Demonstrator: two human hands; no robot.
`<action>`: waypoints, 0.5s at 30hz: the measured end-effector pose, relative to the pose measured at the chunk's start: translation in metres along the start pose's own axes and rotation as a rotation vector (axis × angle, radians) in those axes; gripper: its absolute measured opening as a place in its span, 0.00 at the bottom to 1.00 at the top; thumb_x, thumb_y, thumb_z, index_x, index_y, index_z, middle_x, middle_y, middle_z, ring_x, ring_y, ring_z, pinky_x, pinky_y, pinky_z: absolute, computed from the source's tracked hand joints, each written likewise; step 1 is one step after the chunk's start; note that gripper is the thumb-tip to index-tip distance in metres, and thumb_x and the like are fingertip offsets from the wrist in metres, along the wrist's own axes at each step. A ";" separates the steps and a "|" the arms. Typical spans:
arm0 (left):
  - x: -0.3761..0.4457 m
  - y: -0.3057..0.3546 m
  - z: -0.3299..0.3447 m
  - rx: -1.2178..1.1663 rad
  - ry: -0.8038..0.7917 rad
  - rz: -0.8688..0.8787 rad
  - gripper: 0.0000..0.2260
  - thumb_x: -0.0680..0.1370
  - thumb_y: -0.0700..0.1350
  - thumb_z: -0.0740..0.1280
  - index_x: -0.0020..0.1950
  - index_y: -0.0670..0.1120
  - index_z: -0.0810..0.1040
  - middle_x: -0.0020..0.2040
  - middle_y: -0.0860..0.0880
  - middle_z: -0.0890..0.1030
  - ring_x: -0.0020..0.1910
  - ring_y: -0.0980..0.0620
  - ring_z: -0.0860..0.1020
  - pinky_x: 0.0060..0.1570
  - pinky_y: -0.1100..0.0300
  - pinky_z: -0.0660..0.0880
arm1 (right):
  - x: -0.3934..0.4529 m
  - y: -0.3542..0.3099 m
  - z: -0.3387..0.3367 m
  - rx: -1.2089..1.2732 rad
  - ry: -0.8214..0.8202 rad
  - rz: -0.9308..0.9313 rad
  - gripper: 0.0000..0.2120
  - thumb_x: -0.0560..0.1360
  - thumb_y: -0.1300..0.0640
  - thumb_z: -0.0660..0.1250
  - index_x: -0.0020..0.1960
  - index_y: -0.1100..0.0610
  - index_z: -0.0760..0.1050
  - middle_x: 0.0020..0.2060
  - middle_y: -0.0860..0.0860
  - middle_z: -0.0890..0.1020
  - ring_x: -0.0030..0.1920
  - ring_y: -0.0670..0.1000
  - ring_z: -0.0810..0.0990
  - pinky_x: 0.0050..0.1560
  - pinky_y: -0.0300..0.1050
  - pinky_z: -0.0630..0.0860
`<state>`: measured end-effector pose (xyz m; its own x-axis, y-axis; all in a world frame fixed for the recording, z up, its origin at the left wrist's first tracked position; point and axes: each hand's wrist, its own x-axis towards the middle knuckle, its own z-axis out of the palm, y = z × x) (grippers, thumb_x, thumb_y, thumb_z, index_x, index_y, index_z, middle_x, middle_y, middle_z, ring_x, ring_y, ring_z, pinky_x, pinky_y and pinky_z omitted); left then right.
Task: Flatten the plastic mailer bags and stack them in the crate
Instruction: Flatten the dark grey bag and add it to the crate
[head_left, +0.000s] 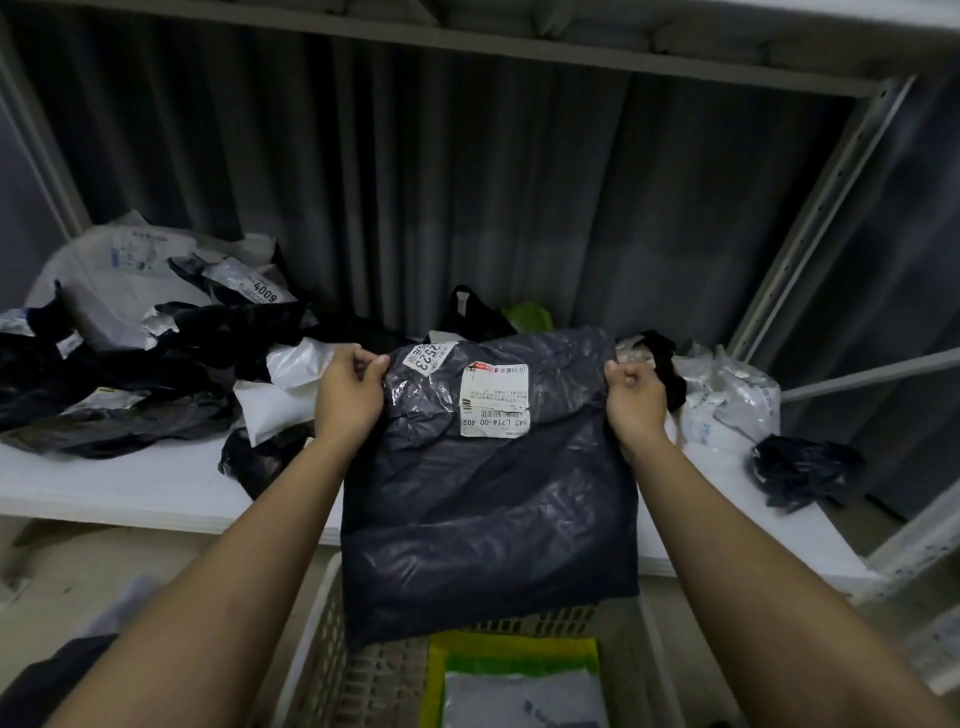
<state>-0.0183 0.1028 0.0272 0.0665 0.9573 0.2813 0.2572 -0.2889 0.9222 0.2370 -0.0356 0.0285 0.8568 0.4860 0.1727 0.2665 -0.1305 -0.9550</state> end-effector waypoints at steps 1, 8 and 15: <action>0.005 -0.006 0.006 0.026 0.013 -0.021 0.05 0.79 0.43 0.65 0.44 0.45 0.72 0.42 0.48 0.77 0.47 0.49 0.76 0.47 0.60 0.68 | 0.003 0.007 0.002 -0.041 0.003 0.011 0.09 0.80 0.55 0.62 0.46 0.60 0.71 0.35 0.49 0.73 0.44 0.52 0.73 0.46 0.43 0.66; 0.026 -0.034 0.051 0.175 0.022 -0.131 0.07 0.80 0.46 0.63 0.51 0.43 0.73 0.53 0.40 0.78 0.56 0.40 0.75 0.52 0.53 0.68 | 0.013 0.057 0.027 -0.199 0.030 0.138 0.10 0.82 0.56 0.57 0.54 0.64 0.70 0.51 0.63 0.78 0.54 0.60 0.76 0.49 0.46 0.66; -0.013 -0.084 0.094 0.720 -0.525 0.172 0.25 0.81 0.59 0.53 0.77 0.55 0.55 0.79 0.47 0.47 0.77 0.44 0.44 0.73 0.43 0.42 | 0.027 0.097 0.048 -0.320 0.000 0.186 0.13 0.82 0.56 0.57 0.60 0.65 0.67 0.57 0.65 0.75 0.59 0.64 0.74 0.50 0.46 0.65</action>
<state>0.0496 0.1161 -0.0791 0.5449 0.8346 0.0803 0.7320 -0.5202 0.4399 0.2647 0.0065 -0.0708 0.9036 0.4284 0.0031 0.2307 -0.4804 -0.8462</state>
